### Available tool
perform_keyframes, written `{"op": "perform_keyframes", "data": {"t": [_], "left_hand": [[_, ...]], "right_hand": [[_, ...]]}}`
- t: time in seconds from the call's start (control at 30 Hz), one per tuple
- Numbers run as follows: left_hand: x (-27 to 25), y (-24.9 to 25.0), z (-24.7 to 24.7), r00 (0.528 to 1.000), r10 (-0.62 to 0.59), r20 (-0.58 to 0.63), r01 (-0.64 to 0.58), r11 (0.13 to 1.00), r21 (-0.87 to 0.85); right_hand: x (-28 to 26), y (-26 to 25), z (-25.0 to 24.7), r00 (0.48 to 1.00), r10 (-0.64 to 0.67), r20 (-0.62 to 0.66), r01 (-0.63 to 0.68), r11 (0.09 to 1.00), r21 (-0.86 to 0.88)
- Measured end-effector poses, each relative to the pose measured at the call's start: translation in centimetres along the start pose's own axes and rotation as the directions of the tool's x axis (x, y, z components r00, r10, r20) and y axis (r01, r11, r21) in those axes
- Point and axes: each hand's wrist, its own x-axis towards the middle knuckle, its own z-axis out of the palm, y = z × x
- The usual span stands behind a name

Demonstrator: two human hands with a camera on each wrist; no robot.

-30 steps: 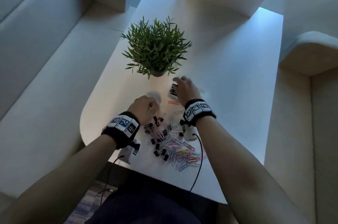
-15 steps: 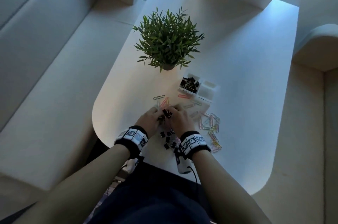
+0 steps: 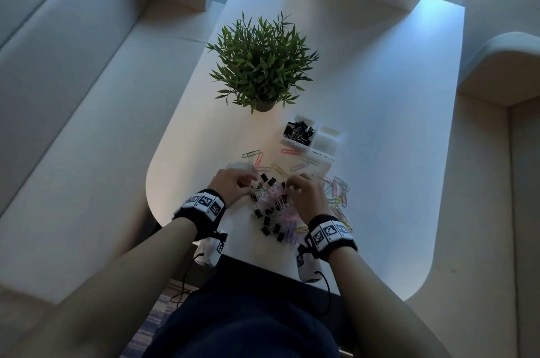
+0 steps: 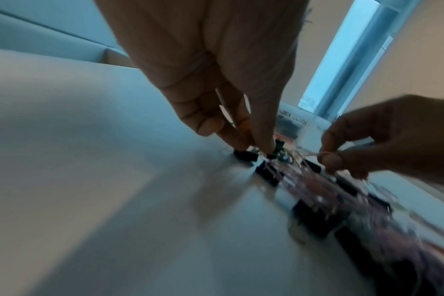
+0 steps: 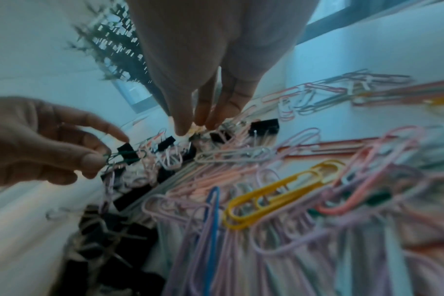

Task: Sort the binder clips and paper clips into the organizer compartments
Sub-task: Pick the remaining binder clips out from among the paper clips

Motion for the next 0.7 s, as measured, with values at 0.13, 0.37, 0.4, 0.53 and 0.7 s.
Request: {"op": "perform_keyframes", "data": {"t": [0.13, 0.37, 0.4, 0.53, 0.7], "left_hand": [[0.1, -0.3, -0.5, 0.995, -0.063, -0.075, 0.054, 0.992, -0.118], [0.1, -0.1, -1.3, 0.981, -0.189, 0.037, 0.185, 0.875, -0.447], [0.1, -0.1, -1.2, 0.978, -0.203, 0.053, 0.203, 0.852, -0.482], [0.4, 0.1, -1.1, 0.978, -0.193, 0.080, 0.209, 0.917, -0.339], [0.5, -0.9, -2.0, 0.972, -0.209, -0.111, 0.195, 0.973, -0.127]], "right_hand": [[-0.7, 0.3, -1.5, 0.963, 0.148, -0.224, -0.110, 0.979, 0.171], [-1.1, 2.3, -3.4, 0.859, 0.467, -0.211, -0.386, 0.861, 0.331], [-1.1, 2.4, -3.3, 0.863, 0.454, -0.220, -0.399, 0.881, 0.256], [-1.0, 1.0, -2.0, 0.961, 0.174, -0.213, -0.173, 0.985, 0.027], [0.4, -0.9, 0.6, 0.999, -0.038, -0.021, 0.035, 0.992, -0.120]]}}
